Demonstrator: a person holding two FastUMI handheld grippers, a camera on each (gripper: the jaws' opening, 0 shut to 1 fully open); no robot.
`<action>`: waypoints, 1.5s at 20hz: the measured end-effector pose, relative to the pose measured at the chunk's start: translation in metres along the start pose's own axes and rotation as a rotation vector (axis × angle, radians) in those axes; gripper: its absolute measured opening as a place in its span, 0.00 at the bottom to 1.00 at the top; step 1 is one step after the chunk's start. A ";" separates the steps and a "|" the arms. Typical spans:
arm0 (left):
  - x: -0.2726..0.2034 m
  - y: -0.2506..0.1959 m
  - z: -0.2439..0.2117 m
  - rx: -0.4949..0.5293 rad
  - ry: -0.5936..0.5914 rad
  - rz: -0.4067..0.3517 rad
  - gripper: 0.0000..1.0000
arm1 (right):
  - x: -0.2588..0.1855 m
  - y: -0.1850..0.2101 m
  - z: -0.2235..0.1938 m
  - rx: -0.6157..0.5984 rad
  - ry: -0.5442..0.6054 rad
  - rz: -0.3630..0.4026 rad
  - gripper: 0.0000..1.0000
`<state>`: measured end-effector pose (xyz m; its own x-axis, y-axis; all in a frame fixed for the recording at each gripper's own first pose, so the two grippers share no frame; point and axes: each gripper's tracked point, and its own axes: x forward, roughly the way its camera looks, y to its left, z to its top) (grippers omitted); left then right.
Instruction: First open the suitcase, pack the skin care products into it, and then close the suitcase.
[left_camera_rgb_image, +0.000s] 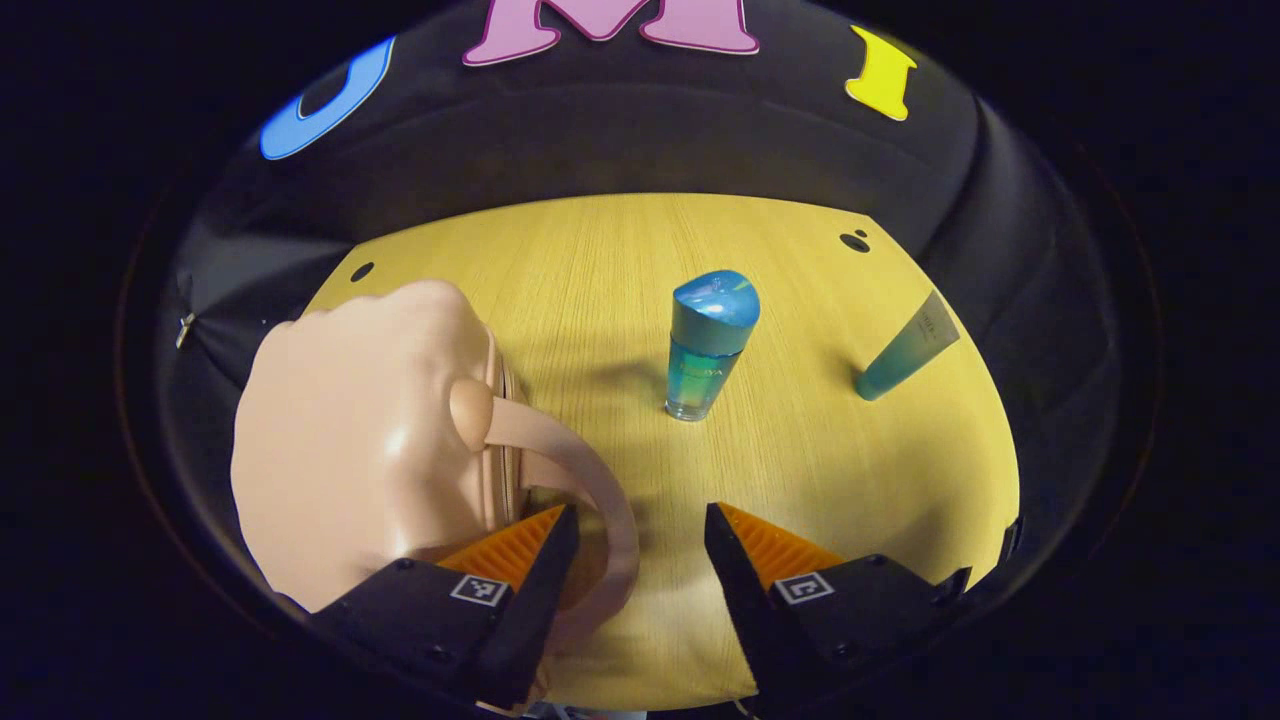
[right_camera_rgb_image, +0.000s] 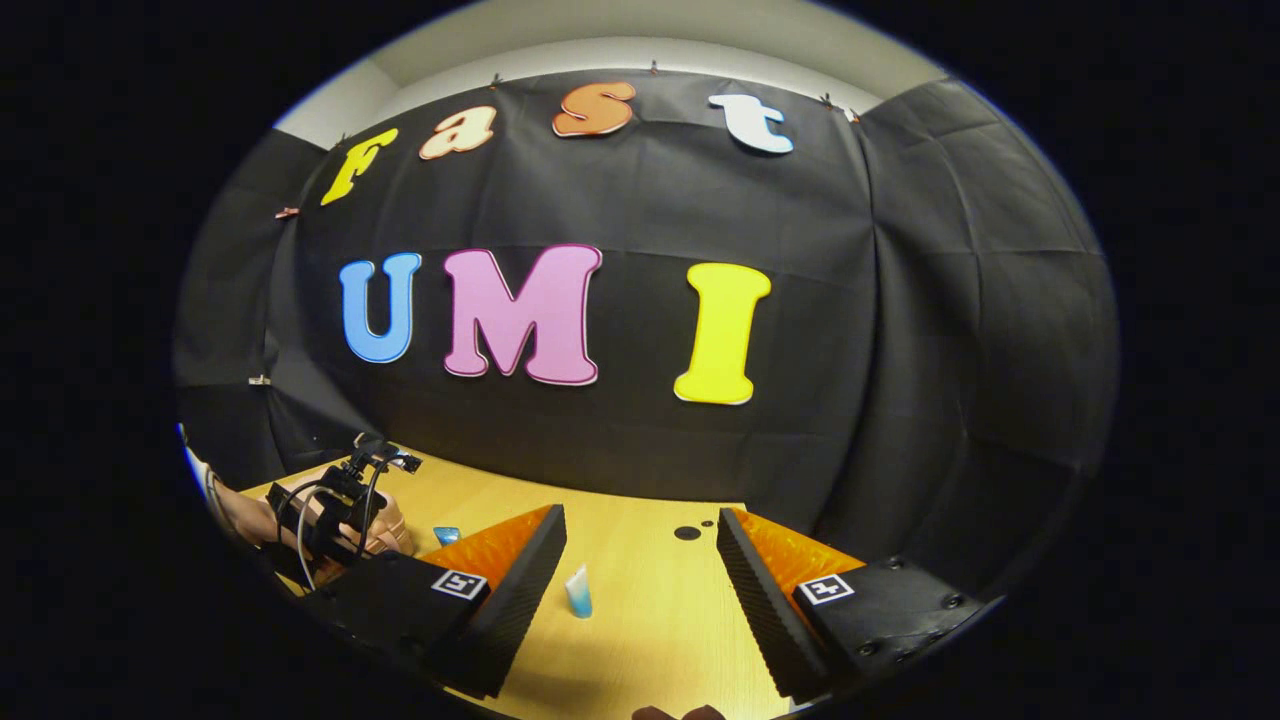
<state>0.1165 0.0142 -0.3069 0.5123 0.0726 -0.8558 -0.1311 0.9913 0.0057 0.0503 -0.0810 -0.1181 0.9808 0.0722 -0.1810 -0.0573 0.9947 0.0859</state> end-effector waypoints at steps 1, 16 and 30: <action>0.003 -0.001 -0.001 -0.001 0.006 0.002 0.73 | 0.002 -0.005 -0.003 0.010 0.010 -0.004 0.96; -0.019 0.001 0.006 0.023 0.107 -0.106 0.06 | 0.021 -0.001 -0.023 0.049 0.064 0.028 0.96; -0.219 0.186 0.082 -0.021 -0.175 -0.221 0.05 | 0.032 0.131 0.035 -0.019 -0.047 0.034 0.96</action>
<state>0.0499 0.1914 -0.0763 0.6691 -0.1258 -0.7325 -0.0161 0.9829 -0.1835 0.0806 0.0493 -0.0786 0.9860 0.1024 -0.1317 -0.0934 0.9930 0.0729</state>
